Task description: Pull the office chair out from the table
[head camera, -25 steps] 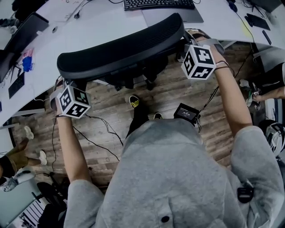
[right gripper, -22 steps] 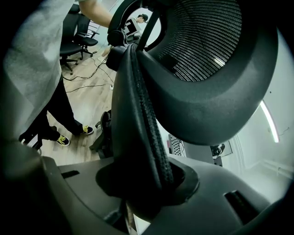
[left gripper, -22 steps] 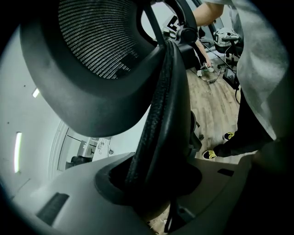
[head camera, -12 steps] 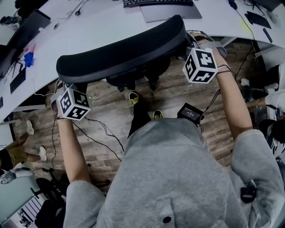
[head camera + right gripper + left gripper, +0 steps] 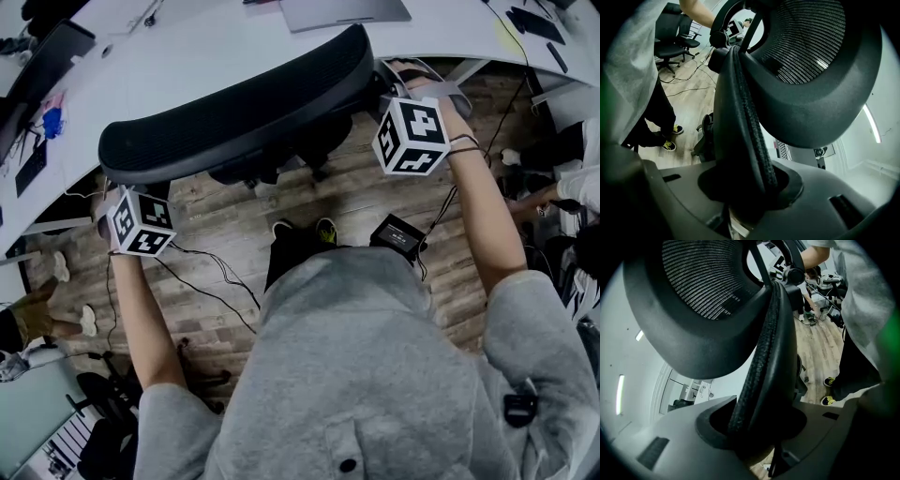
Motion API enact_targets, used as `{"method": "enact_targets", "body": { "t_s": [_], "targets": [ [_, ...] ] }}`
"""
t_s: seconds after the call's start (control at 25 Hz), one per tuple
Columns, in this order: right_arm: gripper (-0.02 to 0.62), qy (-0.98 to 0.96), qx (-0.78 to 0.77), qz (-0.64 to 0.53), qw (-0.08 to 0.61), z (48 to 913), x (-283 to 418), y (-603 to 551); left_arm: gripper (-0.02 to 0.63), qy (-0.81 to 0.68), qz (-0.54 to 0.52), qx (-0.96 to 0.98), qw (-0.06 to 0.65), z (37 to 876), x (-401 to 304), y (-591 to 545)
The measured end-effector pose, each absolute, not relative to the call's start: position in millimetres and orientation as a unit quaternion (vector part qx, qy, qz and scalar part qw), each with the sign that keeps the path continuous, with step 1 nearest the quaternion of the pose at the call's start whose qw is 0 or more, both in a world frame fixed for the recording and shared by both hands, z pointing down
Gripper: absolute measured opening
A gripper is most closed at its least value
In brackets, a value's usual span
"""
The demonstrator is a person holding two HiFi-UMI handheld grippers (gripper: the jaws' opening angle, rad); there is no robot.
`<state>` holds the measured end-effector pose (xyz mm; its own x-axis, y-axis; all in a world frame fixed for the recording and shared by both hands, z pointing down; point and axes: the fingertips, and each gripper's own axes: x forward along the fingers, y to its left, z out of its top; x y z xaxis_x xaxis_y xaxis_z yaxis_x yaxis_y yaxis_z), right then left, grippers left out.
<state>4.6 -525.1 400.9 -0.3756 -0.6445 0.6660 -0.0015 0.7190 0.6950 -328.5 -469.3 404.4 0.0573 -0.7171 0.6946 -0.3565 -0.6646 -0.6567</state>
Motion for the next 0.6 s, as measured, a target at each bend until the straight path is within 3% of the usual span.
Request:
{"method": "enact_targets", "body": {
  "t_s": [0.6],
  "targets": [
    [0.150,-0.768,0.209,-0.304,0.524,407.9,9.9,-503.2,0.187,0.373,-0.572,-0.712,0.162,410.0,-324.1,-454.7]
  ]
}}
